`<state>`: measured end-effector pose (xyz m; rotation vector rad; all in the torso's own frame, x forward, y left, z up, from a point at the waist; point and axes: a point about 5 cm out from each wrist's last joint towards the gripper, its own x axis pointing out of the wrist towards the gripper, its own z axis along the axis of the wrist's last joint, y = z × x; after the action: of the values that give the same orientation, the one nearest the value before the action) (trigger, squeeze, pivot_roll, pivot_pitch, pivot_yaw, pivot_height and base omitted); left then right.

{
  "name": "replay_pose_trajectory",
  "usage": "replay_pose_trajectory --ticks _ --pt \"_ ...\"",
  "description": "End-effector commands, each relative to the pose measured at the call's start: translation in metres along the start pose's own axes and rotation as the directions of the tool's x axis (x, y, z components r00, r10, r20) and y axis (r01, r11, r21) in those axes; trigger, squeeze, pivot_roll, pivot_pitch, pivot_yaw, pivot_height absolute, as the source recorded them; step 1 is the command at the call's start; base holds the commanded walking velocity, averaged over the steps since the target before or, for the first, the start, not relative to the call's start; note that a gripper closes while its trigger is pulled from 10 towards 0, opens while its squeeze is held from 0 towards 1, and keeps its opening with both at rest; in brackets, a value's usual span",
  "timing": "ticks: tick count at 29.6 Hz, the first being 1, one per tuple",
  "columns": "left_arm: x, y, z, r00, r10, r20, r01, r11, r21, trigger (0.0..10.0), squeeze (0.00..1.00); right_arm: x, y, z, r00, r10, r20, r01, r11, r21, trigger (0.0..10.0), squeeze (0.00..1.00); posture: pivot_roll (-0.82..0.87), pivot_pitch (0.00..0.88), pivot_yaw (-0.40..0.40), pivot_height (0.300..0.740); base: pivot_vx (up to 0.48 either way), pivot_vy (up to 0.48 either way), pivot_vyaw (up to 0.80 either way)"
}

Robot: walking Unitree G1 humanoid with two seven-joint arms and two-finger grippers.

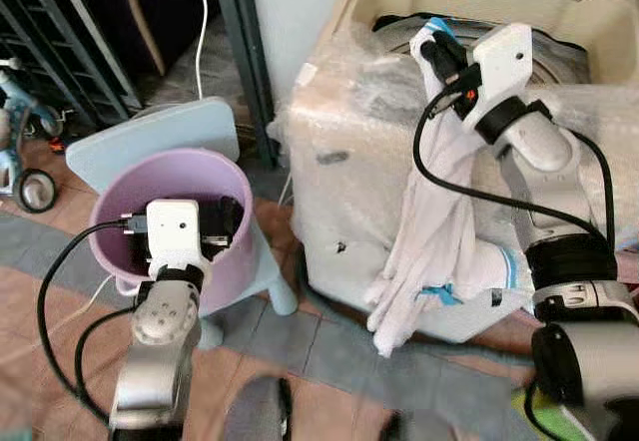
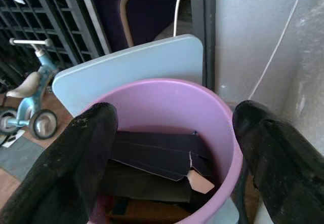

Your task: Clothes washing

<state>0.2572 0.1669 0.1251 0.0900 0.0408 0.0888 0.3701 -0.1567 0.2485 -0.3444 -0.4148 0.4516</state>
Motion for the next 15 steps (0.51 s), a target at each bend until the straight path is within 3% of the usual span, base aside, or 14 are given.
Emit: replay_pose_trajectory --ticks 1,5,7,11,15 --pt "-0.003 -0.002 -0.003 1.000 0.001 -0.011 -0.001 1.000 -0.010 10.0 0.00 -0.003 -0.013 0.013 0.993 -0.111 0.043 0.111 0.994 0.008 10.0 0.00 0.03 0.103 0.048 0.740 0.000 0.000 0.80" --pt "-0.003 -0.002 -0.003 1.000 0.008 -0.006 -0.008 1.000 -0.006 10.0 0.00 -0.008 -0.016 0.013 0.975 -0.217 0.041 0.215 0.976 0.043 10.0 0.00 0.03 0.094 0.043 0.740 0.000 0.000 0.80" --pt "-0.003 -0.001 -0.004 1.000 0.010 -0.007 -0.010 1.000 -0.007 10.0 0.00 -0.013 -0.018 0.012 0.961 -0.275 0.036 0.272 0.959 0.078 10.0 0.00 0.02 0.091 0.042 0.740 0.000 0.000 0.00" --pt "-0.002 -0.005 -0.004 0.999 -0.040 0.006 0.040 0.999 -0.026 10.0 0.00 -0.021 -0.019 0.014 0.945 -0.324 0.040 0.323 0.946 0.019 10.0 0.00 0.01 0.087 0.038 0.740 0.000 0.000 0.00" --pt "0.003 -0.010 0.002 0.997 -0.060 0.040 0.062 0.997 -0.050 10.0 0.00 -0.017 -0.026 0.025 0.933 -0.349 0.082 0.353 0.935 -0.035 10.0 0.00 -0.01 0.079 0.024 0.740 0.065 0.000 0.00"
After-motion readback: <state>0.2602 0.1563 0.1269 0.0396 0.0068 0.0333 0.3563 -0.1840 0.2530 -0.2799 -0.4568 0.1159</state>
